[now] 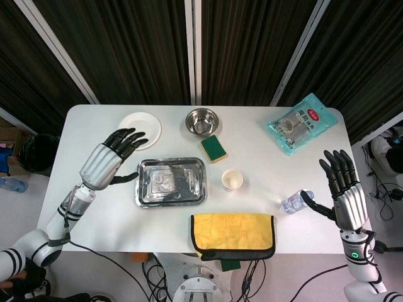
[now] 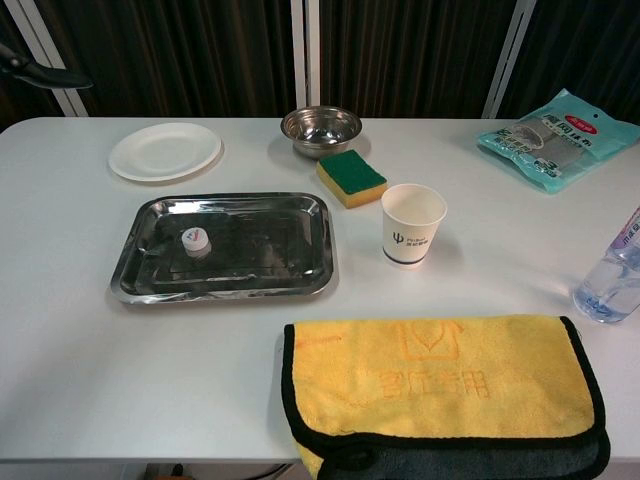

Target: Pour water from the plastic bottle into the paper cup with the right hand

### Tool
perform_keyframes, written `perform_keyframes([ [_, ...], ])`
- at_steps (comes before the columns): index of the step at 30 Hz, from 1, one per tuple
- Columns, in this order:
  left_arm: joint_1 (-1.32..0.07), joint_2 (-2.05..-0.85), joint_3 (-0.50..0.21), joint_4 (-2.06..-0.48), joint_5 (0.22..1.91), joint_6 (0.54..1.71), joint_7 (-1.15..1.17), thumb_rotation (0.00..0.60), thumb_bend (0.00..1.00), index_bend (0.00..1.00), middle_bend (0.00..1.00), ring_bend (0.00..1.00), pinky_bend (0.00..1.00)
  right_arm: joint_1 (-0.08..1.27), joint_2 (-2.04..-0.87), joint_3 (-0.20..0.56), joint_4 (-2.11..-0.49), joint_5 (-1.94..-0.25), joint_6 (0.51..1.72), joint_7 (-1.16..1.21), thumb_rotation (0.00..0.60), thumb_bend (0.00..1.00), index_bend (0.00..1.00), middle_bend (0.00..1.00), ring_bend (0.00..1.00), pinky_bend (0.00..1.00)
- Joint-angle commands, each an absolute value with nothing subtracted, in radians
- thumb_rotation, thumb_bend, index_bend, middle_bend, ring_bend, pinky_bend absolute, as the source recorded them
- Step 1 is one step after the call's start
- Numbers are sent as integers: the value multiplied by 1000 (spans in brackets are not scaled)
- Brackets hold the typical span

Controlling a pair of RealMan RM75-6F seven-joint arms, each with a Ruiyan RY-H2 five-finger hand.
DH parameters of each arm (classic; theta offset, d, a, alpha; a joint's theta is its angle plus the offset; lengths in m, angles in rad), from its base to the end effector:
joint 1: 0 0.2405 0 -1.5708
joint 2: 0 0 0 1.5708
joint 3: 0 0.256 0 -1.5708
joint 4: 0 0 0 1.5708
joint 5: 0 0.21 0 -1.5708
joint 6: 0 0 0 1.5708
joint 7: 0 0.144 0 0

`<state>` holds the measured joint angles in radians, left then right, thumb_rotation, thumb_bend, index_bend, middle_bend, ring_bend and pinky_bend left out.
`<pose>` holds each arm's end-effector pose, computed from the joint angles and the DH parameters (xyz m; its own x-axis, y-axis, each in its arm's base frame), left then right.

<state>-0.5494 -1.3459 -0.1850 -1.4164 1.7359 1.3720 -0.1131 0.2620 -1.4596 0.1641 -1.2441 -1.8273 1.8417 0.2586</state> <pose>-0.1697 0.3159 0.0965 0.2644 -0.1277 0.9559 0.7410 -0.6075 -0.2861 -0.2409 -0.2311 0.1228 0.0141 0.3593 0.9331 -0.8213 -0.5280 0.2158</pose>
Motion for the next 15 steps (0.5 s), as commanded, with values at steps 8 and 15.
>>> perform_keyframes([
  [8, -556, -1350, -160, -1414, 1719, 1374, -104, 600, 91, 176, 155, 111, 177, 266, -1465, 145, -1234, -1811, 1835, 261, 600, 218, 0, 0, 0, 0],
  [15, -539, -1330, -136, -1438, 1703, 1381, -73, 600, 91, 176, 155, 111, 178, 243, -1453, 127, -1225, -1768, 1818, 267, 600, 218, 0, 0, 0, 0],
])
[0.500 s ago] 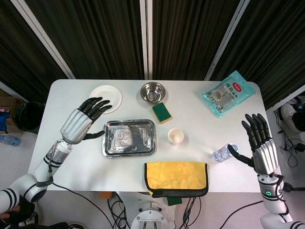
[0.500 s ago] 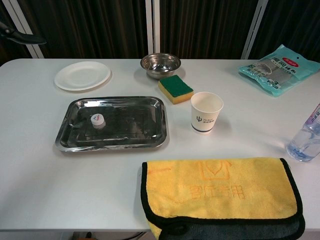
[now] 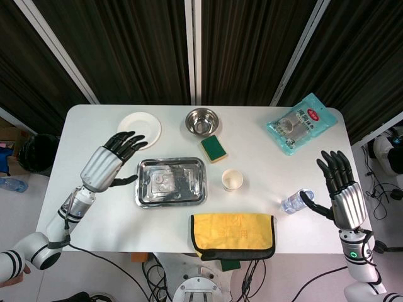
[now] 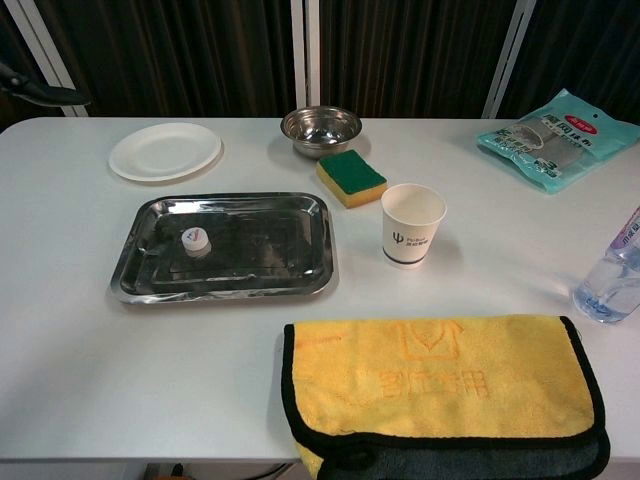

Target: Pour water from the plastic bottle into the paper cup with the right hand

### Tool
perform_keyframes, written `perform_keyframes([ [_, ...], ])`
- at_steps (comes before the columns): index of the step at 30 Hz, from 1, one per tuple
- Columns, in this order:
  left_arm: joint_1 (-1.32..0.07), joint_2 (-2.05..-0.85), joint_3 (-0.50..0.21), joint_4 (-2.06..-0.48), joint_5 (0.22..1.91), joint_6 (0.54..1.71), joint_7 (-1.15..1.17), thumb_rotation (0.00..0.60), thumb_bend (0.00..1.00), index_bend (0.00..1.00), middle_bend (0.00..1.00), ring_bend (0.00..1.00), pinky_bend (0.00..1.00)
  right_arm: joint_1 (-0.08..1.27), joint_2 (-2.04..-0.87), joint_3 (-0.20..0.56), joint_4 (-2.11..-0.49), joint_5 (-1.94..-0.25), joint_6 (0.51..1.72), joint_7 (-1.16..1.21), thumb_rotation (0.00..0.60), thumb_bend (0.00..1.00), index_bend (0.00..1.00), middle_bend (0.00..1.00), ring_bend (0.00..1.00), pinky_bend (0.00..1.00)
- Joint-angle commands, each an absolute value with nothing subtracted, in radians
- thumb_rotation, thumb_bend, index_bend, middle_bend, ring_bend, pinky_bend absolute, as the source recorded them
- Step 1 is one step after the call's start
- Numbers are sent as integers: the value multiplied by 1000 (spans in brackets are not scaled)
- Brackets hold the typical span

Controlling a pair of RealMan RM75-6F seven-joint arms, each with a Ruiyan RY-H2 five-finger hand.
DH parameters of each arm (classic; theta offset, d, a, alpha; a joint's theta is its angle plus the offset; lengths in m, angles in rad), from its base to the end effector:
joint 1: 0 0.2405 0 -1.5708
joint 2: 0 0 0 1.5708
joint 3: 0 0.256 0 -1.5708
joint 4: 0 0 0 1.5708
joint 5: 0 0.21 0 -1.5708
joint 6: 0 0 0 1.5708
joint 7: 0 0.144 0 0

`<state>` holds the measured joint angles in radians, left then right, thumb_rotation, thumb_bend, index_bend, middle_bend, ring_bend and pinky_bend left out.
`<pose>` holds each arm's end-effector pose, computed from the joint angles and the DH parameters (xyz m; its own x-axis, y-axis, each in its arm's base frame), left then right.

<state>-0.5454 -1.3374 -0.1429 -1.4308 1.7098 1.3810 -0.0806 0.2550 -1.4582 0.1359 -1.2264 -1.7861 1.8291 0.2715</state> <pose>-0.1774 0.3094 0.0935 0.2953 -0.1134 0.9487 0.7500 -0.5876 -0.3037 -0.2522 -0.2292 0.1206 0.0415 0.3359 0.9410 -0.8455 -0.4900 0.2122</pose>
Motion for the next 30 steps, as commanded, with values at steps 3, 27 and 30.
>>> perform_keyframes([
  [3, -522, -1315, -124, -1451, 1688, 1383, -53, 600, 90, 177, 155, 111, 180, 213, -1443, 106, -1224, -1734, 1801, 272, 600, 208, 0, 0, 0, 0],
  [27, -435, -1367, -50, -1320, 1629, 1402, -94, 600, 91, 181, 155, 111, 166, 122, -1316, -23, -1244, -1555, 1464, 648, 600, 155, 0, 0, 0, 0],
  [30, -431, -1370, -48, -1310, 1627, 1403, -102, 600, 90, 180, 156, 111, 166, 131, -1323, -25, -1241, -1561, 1444, 693, 600, 155, 0, 0, 0, 0],
])
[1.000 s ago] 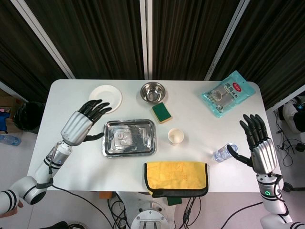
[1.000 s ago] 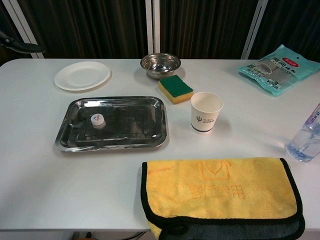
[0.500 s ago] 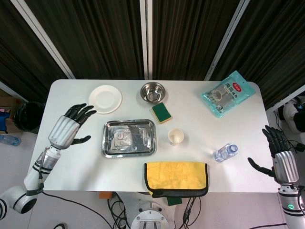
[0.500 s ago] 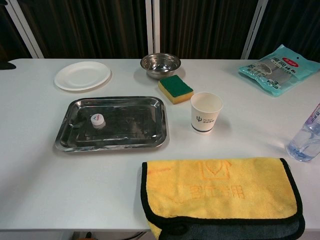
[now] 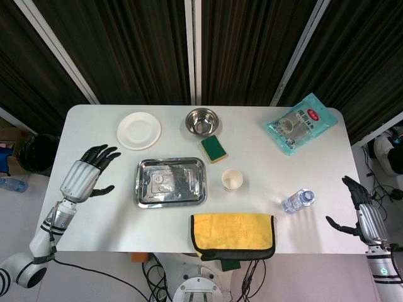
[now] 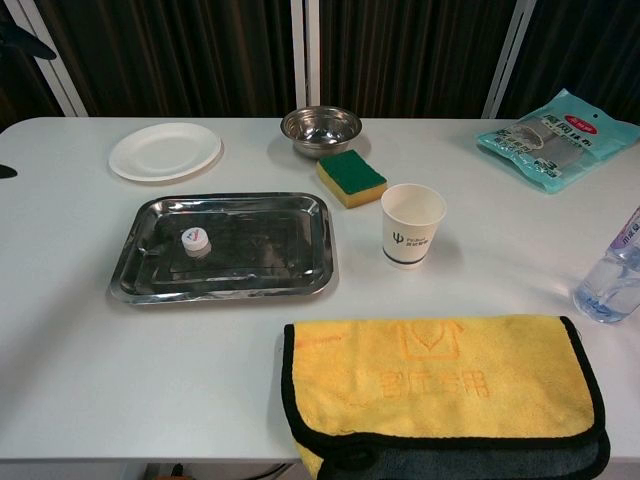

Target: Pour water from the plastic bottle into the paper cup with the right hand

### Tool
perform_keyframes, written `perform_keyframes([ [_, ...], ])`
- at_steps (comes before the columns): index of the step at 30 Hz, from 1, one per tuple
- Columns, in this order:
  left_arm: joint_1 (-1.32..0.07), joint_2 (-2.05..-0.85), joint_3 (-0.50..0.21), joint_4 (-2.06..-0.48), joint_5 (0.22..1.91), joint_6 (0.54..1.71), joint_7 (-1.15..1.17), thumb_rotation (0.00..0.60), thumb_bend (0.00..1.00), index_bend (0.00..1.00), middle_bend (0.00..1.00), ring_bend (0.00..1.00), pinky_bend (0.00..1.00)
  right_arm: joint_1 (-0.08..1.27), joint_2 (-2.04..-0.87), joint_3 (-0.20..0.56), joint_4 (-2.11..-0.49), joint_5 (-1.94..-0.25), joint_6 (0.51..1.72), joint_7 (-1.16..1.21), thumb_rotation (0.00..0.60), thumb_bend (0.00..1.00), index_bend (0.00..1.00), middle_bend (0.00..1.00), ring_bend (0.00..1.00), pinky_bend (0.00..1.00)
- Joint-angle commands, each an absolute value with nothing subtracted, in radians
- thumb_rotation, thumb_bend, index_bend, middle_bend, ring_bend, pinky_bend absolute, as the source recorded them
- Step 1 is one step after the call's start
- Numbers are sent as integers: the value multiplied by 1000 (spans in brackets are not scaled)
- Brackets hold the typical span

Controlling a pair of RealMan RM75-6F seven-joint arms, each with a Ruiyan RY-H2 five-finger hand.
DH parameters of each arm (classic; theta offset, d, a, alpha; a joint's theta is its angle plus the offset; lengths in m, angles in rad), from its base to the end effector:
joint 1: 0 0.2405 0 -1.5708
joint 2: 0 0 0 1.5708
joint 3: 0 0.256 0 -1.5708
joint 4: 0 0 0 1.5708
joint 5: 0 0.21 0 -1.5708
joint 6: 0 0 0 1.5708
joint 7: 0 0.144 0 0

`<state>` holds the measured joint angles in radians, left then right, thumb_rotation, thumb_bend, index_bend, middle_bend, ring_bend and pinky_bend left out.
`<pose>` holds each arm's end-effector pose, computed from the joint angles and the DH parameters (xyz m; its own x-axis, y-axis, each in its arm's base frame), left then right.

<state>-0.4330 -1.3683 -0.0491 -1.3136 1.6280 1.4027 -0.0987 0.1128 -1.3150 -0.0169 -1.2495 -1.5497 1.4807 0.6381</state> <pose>-0.2499 0.2838 0.0857 0.3762 -0.0373 0.9258 0.8341 -0.4215 -0.3559 -0.3543 -0.1808 0.1178 -0.0553 -0.0824 0.9951 -0.9976 -0.0368 -0.0585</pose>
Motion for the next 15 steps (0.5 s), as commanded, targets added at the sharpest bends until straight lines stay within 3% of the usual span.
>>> perform_keyframes([
  [1, -431, -1371, -49, -1307, 1626, 1404, -105, 600, 90, 180, 156, 111, 166, 131, -1325, -24, -1243, -1558, 1439, 700, 600, 155, 0, 0, 0, 0],
  [15, -432, -1389, -40, -1276, 1630, 1394, -123, 600, 91, 180, 155, 111, 166, 169, -1334, -24, -1239, -1527, 1296, 835, 600, 155, 0, 0, 0, 0],
])
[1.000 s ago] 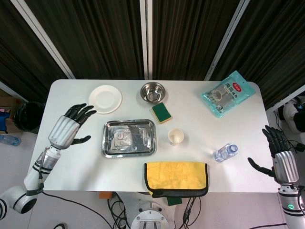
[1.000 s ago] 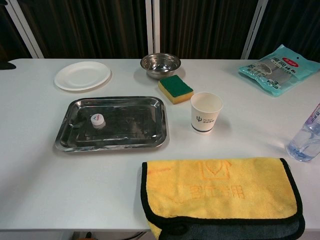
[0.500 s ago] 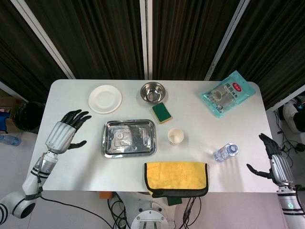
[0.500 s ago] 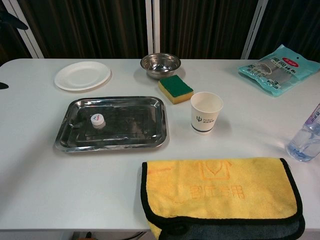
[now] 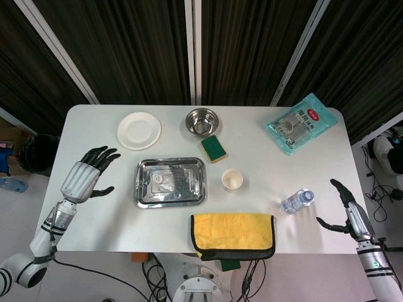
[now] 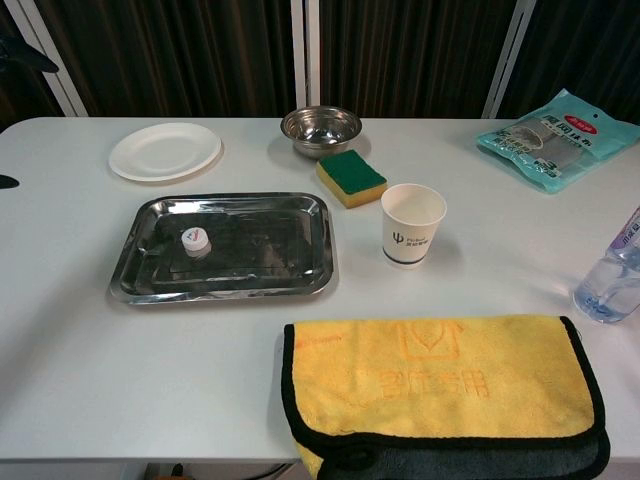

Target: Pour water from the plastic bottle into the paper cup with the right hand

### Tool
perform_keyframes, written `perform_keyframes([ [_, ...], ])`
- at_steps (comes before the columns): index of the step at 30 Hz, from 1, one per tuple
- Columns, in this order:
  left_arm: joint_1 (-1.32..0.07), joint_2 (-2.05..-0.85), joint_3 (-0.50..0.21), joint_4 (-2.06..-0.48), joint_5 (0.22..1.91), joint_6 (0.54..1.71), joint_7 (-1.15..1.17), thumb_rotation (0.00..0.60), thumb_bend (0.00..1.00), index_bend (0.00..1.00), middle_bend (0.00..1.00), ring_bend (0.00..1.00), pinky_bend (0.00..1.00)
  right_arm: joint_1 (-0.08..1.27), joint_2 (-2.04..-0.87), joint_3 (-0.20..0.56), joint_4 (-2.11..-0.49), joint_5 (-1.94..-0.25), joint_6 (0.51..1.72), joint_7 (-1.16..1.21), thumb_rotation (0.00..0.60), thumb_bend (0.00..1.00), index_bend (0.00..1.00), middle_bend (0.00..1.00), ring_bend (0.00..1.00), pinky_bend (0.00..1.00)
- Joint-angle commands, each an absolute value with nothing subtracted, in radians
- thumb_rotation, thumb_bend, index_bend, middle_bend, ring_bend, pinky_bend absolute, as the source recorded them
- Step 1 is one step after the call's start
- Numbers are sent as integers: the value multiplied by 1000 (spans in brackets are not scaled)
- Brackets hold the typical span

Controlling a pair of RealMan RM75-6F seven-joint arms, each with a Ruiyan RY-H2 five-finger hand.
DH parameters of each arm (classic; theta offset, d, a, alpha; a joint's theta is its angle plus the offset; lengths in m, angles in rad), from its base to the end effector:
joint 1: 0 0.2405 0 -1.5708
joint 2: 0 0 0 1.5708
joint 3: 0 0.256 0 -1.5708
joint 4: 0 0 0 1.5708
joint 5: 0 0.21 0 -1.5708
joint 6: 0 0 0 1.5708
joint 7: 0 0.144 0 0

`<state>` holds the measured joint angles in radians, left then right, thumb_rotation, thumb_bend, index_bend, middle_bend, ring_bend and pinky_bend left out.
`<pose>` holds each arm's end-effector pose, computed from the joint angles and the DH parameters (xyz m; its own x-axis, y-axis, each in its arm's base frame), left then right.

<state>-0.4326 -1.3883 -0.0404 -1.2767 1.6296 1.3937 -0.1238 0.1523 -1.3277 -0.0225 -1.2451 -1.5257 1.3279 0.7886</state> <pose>-0.2558 0.2840 0.0798 0.3765 -0.0168 0.9263 0.8382 -0.4197 -0.3483 -0.3614 -0.1915 0.0964 -0.2093 -0.1910 0.9590 -0.9776 0.0643 -0.2005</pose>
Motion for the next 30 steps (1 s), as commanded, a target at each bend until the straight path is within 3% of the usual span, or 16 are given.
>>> perform_keyframes([
  [1, -432, -1390, -40, -1276, 1630, 1395, -122, 600, 91, 180, 155, 111, 166, 174, -1335, -25, -1236, -1531, 1288, 852, 600, 157, 0, 0, 0, 0],
  [13, -440, -1396, -38, -1273, 1631, 1379, -94, 600, 90, 180, 155, 111, 165, 220, -1395, -43, -1122, -1577, 1239, 895, 600, 176, 0, 0, 0, 0],
  [30, -439, -1396, -33, -1286, 1638, 1381, -72, 600, 91, 180, 155, 111, 162, 229, -1518, -36, -967, -1600, 1297, 932, 600, 176, 0, 0, 0, 0],
])
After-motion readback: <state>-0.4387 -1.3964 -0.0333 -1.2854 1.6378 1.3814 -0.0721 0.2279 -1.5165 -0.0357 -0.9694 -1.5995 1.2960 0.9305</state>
